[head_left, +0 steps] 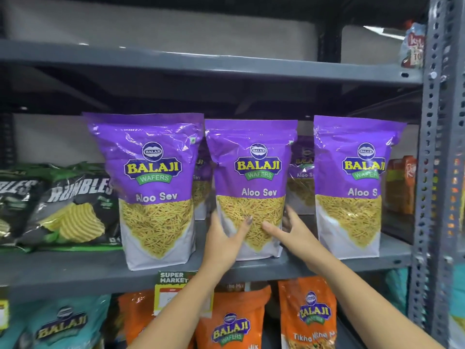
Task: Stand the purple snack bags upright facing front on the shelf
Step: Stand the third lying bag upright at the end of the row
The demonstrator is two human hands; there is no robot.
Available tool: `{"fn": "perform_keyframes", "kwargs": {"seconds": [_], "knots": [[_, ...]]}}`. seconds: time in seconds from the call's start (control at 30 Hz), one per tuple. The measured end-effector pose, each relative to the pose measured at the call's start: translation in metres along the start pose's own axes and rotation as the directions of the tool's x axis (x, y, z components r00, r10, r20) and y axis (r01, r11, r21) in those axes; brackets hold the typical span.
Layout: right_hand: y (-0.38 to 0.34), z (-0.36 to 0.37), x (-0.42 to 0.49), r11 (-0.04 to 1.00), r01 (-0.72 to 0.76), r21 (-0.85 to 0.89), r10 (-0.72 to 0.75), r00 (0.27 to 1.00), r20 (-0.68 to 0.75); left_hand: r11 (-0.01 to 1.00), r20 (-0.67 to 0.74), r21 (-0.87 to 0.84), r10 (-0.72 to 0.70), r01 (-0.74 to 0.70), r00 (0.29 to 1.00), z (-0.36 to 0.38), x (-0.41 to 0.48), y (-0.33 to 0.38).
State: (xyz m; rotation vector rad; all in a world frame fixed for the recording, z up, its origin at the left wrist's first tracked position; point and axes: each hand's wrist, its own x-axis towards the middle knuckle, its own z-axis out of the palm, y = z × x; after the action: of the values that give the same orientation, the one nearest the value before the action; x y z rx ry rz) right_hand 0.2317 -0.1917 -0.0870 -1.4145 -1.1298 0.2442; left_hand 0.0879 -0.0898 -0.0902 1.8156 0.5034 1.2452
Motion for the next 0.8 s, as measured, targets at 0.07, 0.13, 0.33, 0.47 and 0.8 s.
{"fn": "perform_keyframes", "kwargs": {"seconds": [0.07, 0.13, 0.33, 0.47, 0.8], "knots": [[-0.001, -0.001, -0.001, 1.0, 0.008, 0.018, -0.008, 1.0, 0.017, 0.999, 0.041, 0.02, -0.037, 0.036, 0.998, -0.001, -0.001, -0.002], [-0.001, -0.003, -0.002, 1.0, 0.005, 0.031, -0.006, 1.0, 0.029, 0.998, 0.061, 0.039, -0.057, 0.055, 0.997, -0.003, -0.002, -0.001], [-0.002, -0.006, -0.007, 0.999, 0.008, 0.049, -0.009, 1.0, 0.018, 0.995, 0.102, 0.077, -0.074, 0.066, 0.992, -0.004, -0.006, 0.007], [-0.008, -0.003, -0.013, 1.0, -0.012, 0.018, 0.012, 1.0, 0.012, 0.996, 0.106, 0.074, -0.067, 0.059, 0.992, -0.003, -0.006, 0.009], [-0.054, 0.058, -0.052, 0.718, 0.578, -0.388, -0.69, 0.665, -0.286, 0.8, -0.051, 0.375, 0.522, -0.468, 0.851, -0.072, -0.079, 0.02]]}}
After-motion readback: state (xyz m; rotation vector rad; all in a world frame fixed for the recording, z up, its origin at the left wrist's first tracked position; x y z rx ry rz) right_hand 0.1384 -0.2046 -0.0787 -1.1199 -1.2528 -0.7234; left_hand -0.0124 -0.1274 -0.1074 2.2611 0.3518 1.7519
